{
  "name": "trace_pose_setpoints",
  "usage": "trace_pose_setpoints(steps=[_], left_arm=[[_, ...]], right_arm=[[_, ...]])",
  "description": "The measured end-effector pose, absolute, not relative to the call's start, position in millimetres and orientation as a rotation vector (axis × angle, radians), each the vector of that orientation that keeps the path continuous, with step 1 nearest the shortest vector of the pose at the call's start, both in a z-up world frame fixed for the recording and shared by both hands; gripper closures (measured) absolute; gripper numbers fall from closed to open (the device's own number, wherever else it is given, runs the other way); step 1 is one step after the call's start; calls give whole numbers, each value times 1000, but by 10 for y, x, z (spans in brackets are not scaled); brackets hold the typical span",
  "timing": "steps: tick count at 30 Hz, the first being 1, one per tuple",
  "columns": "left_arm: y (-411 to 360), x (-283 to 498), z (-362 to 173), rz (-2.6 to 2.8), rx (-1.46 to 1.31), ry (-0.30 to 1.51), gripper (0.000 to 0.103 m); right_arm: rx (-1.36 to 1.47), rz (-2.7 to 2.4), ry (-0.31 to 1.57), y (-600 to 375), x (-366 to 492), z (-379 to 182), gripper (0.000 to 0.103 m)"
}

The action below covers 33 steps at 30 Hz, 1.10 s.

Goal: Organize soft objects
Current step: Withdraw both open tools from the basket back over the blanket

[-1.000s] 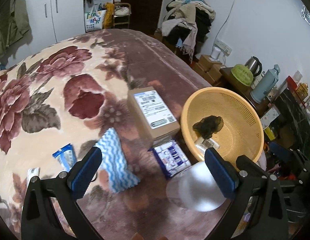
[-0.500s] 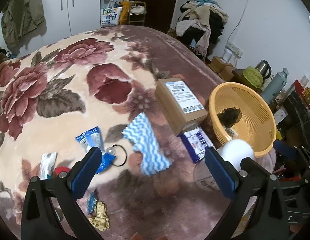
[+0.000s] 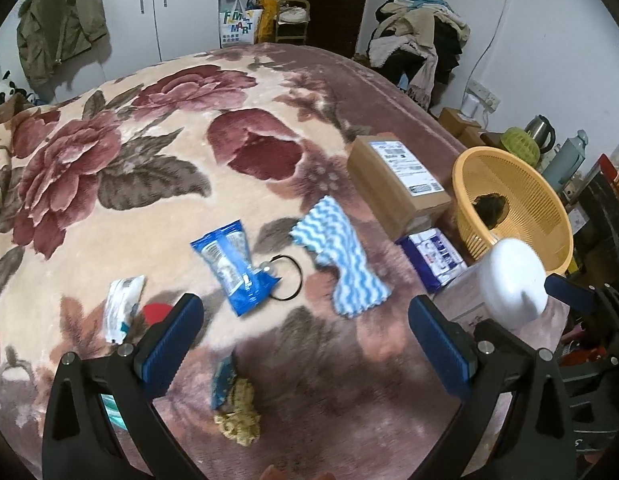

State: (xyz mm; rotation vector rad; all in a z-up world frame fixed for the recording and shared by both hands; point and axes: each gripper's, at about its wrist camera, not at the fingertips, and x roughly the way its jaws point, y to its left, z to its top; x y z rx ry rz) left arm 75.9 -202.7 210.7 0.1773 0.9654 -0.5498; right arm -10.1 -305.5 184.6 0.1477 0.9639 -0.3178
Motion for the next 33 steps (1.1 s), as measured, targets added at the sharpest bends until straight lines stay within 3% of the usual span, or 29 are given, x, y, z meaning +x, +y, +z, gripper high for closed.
trace_pose_setpoints(steps=[33], left_arm=[[-1237, 494, 1218, -472, 186, 1045, 0]], right_arm=[[232, -248, 1104, -2558, -249, 885, 0]])
